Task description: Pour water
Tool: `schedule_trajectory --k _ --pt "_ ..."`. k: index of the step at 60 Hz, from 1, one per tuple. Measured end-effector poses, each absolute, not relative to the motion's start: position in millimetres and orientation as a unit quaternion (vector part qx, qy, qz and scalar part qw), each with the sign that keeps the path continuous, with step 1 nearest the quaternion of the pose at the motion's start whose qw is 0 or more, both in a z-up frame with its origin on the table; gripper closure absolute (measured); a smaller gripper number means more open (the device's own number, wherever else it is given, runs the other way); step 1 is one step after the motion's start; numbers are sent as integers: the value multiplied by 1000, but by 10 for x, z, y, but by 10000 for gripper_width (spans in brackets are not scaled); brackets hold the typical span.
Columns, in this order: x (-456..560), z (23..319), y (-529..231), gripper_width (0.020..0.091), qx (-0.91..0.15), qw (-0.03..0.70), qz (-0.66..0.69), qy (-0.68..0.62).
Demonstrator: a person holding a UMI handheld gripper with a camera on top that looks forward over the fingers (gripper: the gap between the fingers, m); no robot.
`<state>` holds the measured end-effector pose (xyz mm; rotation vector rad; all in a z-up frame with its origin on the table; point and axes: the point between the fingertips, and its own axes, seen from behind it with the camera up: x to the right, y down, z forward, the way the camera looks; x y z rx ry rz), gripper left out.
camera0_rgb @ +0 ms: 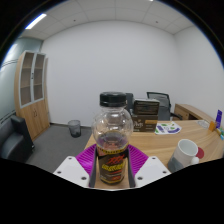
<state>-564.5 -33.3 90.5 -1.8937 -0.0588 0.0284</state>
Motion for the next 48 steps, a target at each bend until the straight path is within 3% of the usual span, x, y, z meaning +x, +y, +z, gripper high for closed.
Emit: schedule_trajectory --k 5,11,21,30,37,48 --pt "-5643 907 -335 724 -814 580 19 -21" --pt "-5602 944 -343 723 -818 573 50 -7" --pt "-5516 1590 -373 727 -782 560 239 136" --pt "-5234 2079 -296 727 -668 461 477 337" --pt "-4884 2059 -225 728 -571 389 572 442" --pt "-4565 1786 -211 727 -476 300 633 532"
